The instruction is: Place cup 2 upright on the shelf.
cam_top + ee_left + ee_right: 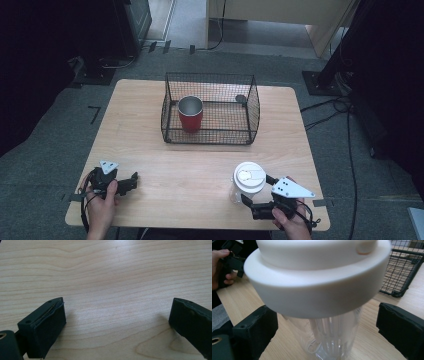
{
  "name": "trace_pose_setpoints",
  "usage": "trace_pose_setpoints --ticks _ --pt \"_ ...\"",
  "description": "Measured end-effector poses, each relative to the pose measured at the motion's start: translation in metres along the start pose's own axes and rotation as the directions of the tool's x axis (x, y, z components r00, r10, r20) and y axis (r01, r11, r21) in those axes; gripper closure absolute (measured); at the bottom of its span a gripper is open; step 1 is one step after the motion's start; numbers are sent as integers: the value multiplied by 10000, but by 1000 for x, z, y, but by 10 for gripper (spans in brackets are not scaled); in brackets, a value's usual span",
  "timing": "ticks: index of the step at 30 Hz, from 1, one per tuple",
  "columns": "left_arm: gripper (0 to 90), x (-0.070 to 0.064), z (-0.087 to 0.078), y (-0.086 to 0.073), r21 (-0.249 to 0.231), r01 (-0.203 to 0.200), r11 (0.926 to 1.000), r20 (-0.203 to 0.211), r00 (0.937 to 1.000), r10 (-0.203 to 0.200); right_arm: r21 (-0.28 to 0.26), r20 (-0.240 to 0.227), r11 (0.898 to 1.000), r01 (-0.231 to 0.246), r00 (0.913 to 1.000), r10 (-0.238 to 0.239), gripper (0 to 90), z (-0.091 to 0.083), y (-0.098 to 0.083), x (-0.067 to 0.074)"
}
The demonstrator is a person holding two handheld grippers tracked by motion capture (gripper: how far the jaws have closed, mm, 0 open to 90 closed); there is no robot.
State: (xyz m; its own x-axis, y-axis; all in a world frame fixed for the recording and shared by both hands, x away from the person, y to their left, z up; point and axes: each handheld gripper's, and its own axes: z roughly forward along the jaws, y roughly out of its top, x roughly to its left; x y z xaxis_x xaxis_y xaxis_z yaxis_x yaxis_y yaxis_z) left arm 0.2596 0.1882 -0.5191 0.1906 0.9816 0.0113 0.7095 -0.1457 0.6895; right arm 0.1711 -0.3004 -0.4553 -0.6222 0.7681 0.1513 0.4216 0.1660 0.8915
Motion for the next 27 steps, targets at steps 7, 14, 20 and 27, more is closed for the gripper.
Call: trace_pose_setpoints --ticks 7,14,20,27 --pt "14 0 0 0 2 3 10000 3 10000 -3 -27 46 10000 -26 10000 26 58 13 -1 3" --pt "14 0 0 0 0 -3 10000 2 10000 3 -329 247 9994 -57 9997 65 70 18 -1 6" --pt "14 0 0 0 4 -3 10000 0 10000 3 -363 388 9993 26 9992 -11 132 20 -1 8" --pt "14 0 0 0 2 -2 10000 1 10000 2 -639 678 9977 212 9976 -169 149 19 -1 11"
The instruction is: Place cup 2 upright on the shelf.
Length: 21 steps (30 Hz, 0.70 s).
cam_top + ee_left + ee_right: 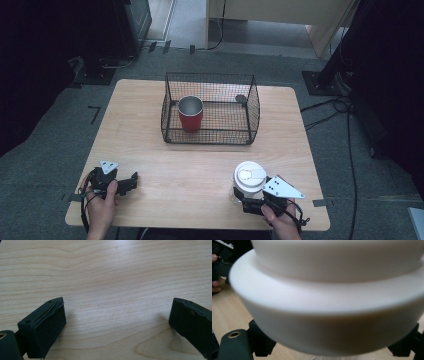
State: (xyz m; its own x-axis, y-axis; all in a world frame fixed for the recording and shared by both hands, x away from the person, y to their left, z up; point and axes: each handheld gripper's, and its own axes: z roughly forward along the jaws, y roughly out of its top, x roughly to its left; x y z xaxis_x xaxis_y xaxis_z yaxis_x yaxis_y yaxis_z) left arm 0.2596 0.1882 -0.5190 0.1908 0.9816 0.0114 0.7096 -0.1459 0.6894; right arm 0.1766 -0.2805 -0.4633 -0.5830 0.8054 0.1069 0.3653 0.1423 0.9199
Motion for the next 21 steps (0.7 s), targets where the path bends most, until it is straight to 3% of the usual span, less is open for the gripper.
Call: trace_pose_setpoints --ticks 12,21 --pt "14 0 0 0 1 -2 10000 1 10000 2 -221 -252 9996 -195 9995 190 159 -2 3 0" --pt "14 0 0 0 1 0 10000 1 10000 0 -549 -158 9984 -122 9998 114 161 -5 14 2"
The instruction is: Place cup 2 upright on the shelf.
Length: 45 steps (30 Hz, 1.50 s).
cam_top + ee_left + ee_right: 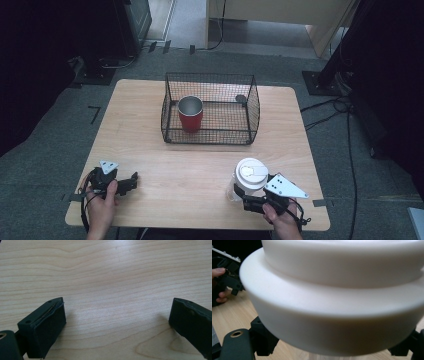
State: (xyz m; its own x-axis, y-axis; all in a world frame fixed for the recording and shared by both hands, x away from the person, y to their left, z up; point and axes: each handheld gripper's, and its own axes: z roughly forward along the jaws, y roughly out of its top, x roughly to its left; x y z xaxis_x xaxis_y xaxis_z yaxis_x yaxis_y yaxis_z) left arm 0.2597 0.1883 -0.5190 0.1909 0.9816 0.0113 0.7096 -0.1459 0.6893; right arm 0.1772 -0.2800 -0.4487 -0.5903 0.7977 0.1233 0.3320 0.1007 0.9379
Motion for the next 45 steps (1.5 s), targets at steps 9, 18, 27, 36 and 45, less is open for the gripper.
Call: trace_pose_setpoints --ticks 9,18,27,36,45 --pt "14 0 0 0 2 -2 10000 0 10000 2 -397 -57 9989 243 9997 -246 162 2 17 4" --pt "13 0 0 0 2 -1 10000 0 10000 1 -826 -77 9962 289 9995 -296 162 6 36 7" --pt "13 0 0 0 -3 2 10000 -1 10000 -2 -1228 44 9917 388 9992 -386 162 11 52 5" --pt "14 0 0 0 7 -1 10000 -1 10000 1 -1617 227 9853 550 9984 -520 162 18 69 4" --pt "14 0 0 0 -13 17 10000 3 10000 -17 -1996 546 9772 719 9966 -621 163 25 91 1"
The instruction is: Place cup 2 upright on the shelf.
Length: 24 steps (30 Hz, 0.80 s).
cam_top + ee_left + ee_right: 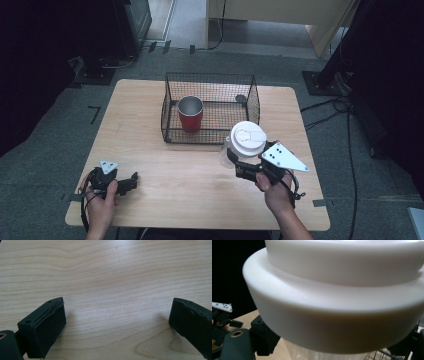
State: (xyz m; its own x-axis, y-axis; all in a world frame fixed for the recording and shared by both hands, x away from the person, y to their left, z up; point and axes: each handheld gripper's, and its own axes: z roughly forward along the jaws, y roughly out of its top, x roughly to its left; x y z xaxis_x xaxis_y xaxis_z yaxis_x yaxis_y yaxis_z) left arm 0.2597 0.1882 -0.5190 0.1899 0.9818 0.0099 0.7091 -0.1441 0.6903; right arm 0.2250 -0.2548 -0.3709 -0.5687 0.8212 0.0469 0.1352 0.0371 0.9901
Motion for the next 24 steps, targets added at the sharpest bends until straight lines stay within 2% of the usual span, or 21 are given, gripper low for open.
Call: trace_pose_setpoints --ticks 12,24 --pt "14 0 0 0 5 -11 10000 25 10000 11 -208 231 9996 194 9996 -189 163 15 22 -5" --pt "13 0 0 0 21 -16 10000 24 10000 16 -490 683 9984 276 9974 -242 163 28 41 -19"
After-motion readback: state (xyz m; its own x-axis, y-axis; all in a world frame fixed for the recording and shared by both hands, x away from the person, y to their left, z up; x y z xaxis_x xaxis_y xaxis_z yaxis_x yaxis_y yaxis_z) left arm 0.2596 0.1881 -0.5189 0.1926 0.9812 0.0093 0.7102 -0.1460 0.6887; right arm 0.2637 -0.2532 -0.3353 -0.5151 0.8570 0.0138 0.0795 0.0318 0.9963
